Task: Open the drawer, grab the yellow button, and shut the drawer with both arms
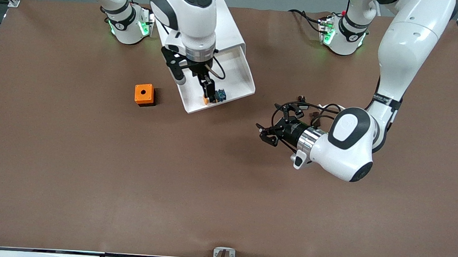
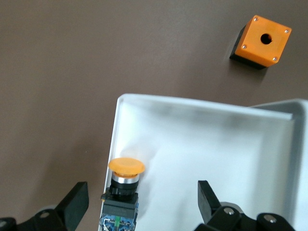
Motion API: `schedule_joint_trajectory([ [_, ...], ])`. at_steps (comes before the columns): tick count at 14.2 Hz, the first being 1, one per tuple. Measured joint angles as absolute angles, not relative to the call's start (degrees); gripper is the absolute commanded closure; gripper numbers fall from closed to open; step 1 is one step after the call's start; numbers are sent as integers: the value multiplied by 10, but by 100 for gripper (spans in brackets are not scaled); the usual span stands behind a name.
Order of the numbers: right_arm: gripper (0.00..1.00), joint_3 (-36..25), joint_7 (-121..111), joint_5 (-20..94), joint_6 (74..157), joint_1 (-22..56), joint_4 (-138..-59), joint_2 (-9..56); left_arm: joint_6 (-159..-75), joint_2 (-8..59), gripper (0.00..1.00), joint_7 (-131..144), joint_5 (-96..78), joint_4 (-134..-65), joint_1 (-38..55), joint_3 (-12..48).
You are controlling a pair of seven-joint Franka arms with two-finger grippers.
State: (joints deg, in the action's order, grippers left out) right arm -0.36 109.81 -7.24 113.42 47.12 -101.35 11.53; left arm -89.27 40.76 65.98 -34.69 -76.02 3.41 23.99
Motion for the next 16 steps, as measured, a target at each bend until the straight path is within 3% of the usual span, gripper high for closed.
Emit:
schedule_joint_trajectory([
  [10, 0, -4, 1162, -94, 1178, 502, -1011, 160, -946, 375, 0, 576, -124, -722, 62, 246],
  [12, 23, -4, 1163, -101, 1183, 503, -1011, 164, -962, 356, 0, 567, -94, -721, 67, 246],
  [15, 80, -6, 1163, -110, 1184, 502, -1011, 165, -967, 337, 0, 555, -48, -721, 74, 250],
  [16, 93, -6, 1163, -117, 1184, 502, -1010, 165, -972, 336, 0, 555, -33, -722, 79, 251],
])
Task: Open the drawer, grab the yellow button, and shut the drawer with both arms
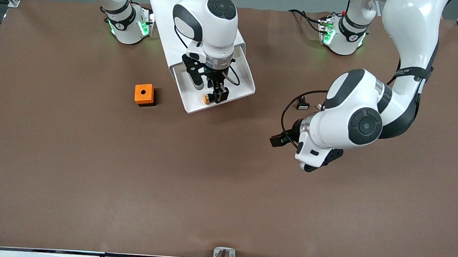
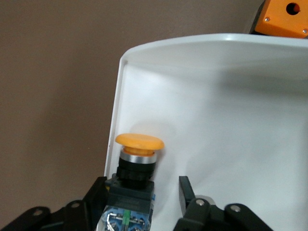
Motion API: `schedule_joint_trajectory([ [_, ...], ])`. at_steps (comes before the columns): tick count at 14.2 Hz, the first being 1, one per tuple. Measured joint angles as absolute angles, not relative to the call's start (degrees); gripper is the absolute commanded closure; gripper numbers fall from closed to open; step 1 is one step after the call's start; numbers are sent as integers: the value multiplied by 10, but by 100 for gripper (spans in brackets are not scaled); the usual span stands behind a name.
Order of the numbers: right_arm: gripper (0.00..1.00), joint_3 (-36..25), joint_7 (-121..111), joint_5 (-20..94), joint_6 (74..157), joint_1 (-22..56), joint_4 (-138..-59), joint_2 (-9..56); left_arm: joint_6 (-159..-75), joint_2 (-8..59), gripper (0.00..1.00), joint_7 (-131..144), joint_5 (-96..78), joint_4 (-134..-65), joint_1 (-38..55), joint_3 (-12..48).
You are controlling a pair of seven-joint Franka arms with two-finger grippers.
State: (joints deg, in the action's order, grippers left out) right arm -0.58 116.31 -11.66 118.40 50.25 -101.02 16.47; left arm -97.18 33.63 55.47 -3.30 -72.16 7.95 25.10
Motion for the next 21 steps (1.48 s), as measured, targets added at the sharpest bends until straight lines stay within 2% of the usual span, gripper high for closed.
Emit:
schedule_joint_trajectory([
  [1, 100, -6, 1163, -124, 1184, 502, -1010, 165, -979, 336, 0, 555, -20, -723, 86, 251],
  [9, 100, -15, 1138, -125, 1180, 491, -976, 165, -995, 338, 0, 583, 72, -752, 145, 251],
  [11, 100, -17, 1090, -104, 1156, 472, -955, 164, -999, 338, 0, 593, 74, -755, 149, 251],
  [16, 100, -22, 871, -40, 1068, 379, -907, 136, -1037, 339, 0, 636, 74, -777, 157, 252],
  [21, 100, -24, 653, -12, 1049, 267, -906, 119, -1046, 339, 0, 675, 74, -789, 187, 261],
])
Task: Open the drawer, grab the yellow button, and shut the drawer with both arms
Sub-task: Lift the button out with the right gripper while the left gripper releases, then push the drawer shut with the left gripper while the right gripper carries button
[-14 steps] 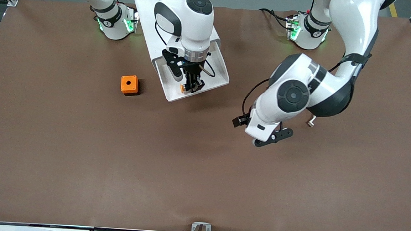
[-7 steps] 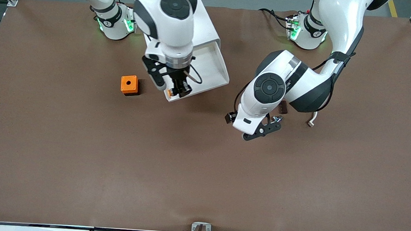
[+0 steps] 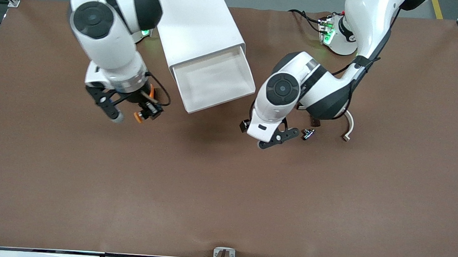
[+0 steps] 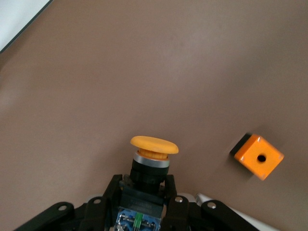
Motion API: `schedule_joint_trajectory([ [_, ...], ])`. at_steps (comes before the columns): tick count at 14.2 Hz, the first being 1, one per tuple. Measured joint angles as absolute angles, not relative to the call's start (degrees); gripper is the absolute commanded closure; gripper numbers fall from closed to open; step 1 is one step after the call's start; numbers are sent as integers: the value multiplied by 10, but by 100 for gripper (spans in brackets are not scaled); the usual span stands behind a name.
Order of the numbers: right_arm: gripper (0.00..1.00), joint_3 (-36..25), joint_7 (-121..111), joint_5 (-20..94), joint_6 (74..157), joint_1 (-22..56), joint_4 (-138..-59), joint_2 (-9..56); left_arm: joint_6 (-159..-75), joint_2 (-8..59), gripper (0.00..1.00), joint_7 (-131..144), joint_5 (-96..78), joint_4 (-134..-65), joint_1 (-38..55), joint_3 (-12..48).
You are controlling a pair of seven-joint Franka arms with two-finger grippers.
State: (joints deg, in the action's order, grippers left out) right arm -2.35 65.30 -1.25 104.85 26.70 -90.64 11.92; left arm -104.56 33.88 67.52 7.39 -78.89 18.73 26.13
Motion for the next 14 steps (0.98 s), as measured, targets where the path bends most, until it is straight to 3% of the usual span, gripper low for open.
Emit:
schedule_joint_trajectory([
  [9, 100, -25, 298, -11, 1045, 91, -911, 125, -1048, 346, 0, 752, 70, -797, 258, 275],
  [14, 100, -25, 105, -11, 1082, 2, -916, 147, -1049, 350, 0, 772, 6, -798, 280, 275],
])
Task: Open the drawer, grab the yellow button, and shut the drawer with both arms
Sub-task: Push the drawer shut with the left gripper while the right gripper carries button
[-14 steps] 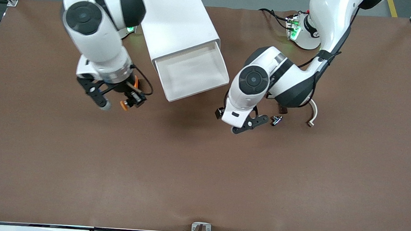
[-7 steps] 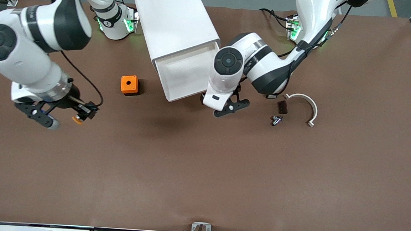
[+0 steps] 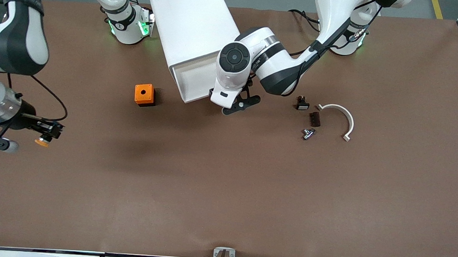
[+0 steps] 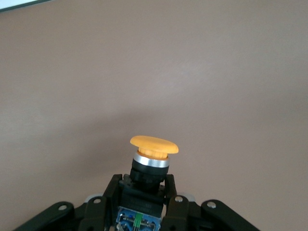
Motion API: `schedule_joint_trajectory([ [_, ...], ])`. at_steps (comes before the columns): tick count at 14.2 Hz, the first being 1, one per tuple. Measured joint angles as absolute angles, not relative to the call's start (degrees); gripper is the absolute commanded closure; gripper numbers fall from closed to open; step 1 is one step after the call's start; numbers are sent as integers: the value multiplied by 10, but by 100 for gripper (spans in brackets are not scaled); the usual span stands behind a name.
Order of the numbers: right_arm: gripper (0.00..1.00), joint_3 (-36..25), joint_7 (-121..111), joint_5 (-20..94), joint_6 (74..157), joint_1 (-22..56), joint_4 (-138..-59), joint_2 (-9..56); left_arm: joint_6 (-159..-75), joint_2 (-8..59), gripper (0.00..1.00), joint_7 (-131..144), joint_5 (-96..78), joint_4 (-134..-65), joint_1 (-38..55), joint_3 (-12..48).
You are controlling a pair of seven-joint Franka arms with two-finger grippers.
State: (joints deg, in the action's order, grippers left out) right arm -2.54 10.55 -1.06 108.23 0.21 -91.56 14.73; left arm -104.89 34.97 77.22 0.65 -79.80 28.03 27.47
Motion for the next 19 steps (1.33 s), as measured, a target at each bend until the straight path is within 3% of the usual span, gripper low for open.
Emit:
schedule_joint_trajectory([
  [8, 100, -25, -89, -10, 1221, -84, -932, 262, -1049, 352, 0, 800, -93, -820, 304, 275],
  [19, 100, -23, -186, -10, 1318, -126, -934, 377, -1048, 371, 0, 800, -184, -829, 310, 273],
])
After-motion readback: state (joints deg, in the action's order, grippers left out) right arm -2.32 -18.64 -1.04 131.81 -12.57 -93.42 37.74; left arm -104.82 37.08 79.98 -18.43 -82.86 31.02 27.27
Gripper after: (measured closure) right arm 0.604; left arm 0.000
